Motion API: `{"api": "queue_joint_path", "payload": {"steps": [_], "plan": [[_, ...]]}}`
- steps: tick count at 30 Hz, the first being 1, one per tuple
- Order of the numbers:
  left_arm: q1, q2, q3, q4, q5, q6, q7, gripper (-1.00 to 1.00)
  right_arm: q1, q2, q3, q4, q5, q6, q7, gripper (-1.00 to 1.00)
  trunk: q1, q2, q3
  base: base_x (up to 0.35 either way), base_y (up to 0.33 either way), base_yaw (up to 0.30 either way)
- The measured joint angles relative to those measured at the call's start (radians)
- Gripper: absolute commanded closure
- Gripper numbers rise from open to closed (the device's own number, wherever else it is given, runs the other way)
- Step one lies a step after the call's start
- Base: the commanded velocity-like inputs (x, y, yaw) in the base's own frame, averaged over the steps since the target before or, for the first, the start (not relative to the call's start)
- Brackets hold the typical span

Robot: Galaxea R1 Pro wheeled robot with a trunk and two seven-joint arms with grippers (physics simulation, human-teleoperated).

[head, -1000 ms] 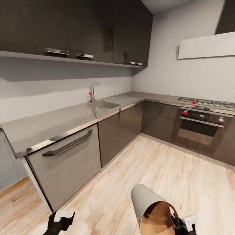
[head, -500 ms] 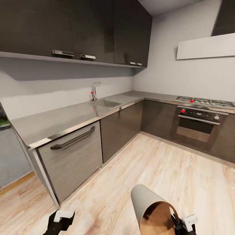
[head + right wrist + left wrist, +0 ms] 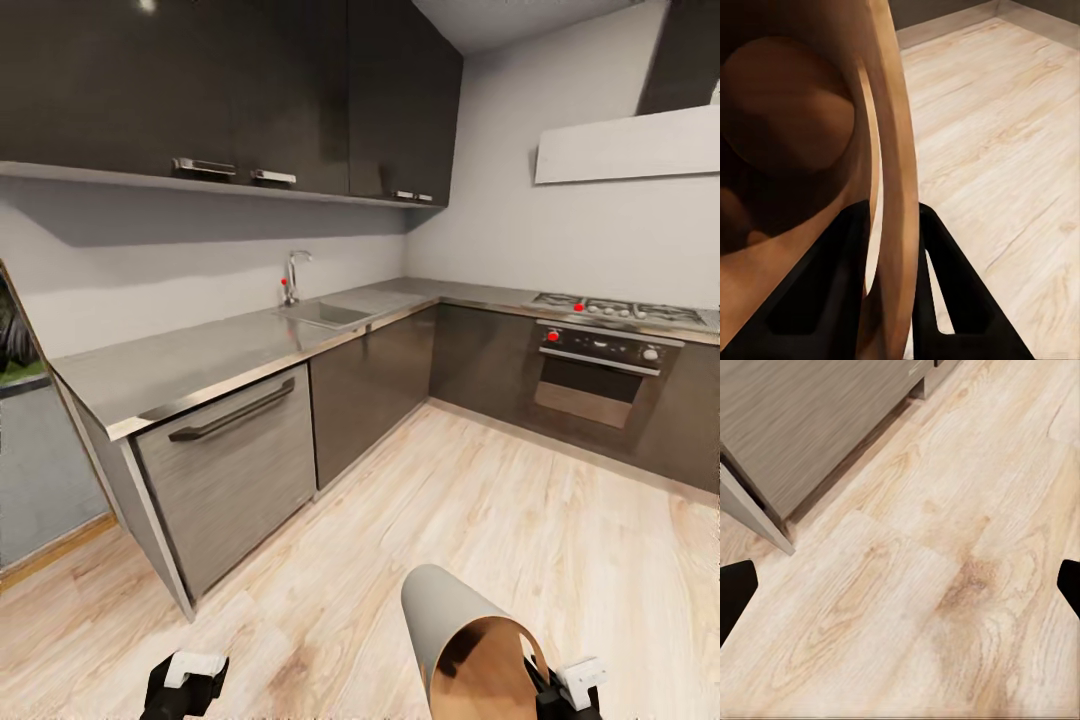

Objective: Put the three can of soda from the living room inside the tash can in the kitchen.

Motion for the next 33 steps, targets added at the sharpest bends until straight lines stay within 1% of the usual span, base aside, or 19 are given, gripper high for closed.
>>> {"api": "queue_joint_path", "payload": {"steps": [5,14,21,31,33], "plan": [[0.0,0.0,0.0,0.0,0.001,0.0,0.0,-1.0,0.0,0.0,0.002,0.0,0.001,0.0,0.0,1.0,0.0,0.0,0.0,-0.124,0.0,0.0],[0.0,0.0,0.0,0.0,0.001,-0.001,0.0,-1.0,0.0,0.001,0.002,0.0,-0.001,0.001,-0.001,1.0,0.0,0.0,0.0,-0.025,0.0,0.05],[0.0,0.0,0.0,0.0,0.001,-0.001,0.0,-1.0,0.0,0.001,0.002,0.0,-0.001,0.001,-0.001,1.0,0.0,0.0,0.0,-0.003,0.0,0.167],[0.0,0.0,0.0,0.0,0.001,-0.001,0.0,-1.0,0.0,0.002,0.004,0.0,0.0,0.001,0.0,1.0,0.0,0.0,0.0,0.0,0.0,0.233],[0.0,0.0,-0.001,0.0,0.001,-0.001,0.0,-1.0,0.001,0.002,0.007,0.0,0.003,0.0,-0.011,1.0,0.0,0.0,0.0,0.0,0.0,0.245]]}}
